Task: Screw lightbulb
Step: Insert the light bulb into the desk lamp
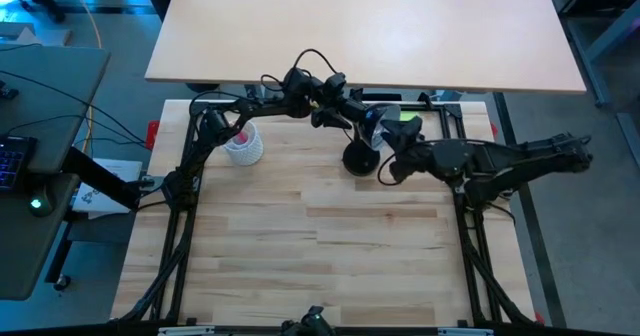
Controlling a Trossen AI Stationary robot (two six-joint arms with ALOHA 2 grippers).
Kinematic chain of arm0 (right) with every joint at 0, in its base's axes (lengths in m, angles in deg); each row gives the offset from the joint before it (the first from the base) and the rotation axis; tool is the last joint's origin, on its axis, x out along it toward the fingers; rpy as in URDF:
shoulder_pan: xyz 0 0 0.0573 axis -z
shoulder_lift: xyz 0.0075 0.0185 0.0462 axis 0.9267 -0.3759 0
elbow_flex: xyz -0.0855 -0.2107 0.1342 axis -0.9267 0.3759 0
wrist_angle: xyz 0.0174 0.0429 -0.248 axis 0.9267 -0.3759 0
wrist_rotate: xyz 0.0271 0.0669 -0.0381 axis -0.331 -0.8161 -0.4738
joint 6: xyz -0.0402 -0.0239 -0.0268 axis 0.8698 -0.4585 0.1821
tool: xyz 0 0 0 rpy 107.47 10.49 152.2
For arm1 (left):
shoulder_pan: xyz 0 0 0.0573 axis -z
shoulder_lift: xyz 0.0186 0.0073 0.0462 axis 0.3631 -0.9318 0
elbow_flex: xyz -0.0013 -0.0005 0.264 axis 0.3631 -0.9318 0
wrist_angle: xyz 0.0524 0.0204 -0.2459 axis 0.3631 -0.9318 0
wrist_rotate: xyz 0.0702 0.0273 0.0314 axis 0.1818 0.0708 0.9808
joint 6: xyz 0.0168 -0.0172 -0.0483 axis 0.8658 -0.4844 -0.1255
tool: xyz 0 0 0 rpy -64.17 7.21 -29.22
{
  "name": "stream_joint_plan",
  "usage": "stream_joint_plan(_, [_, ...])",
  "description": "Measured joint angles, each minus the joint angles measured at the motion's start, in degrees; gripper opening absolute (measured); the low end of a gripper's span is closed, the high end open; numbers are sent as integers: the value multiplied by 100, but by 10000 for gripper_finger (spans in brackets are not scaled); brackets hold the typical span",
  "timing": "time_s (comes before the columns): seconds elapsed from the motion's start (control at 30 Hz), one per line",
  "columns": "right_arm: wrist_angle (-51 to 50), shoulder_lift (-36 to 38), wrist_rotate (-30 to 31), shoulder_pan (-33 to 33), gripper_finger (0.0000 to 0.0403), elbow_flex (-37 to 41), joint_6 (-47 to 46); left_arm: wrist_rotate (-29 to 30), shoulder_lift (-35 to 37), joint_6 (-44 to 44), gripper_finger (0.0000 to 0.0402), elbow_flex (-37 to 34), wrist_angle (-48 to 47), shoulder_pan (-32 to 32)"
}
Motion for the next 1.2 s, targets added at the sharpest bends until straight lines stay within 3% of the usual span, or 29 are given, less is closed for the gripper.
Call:
stream_joint_plan(0.33, [-11,0,-632,374,261,0,-356,90,0,0,335,-2,-117,52])
stream_joint_plan(0.67, [25,-2,-816,603,261,0,-689,132,0,-94,335,-4,-112,100])
stream_joint_plan(1.0, [36,2,-901,648,254,0,-1932,211,0,-100,335,-6,-121,139])
stream_joint_plan(1.2, [77,8,-872,648,224,-2,-3459,282,7,0,335,-10,-115,143])
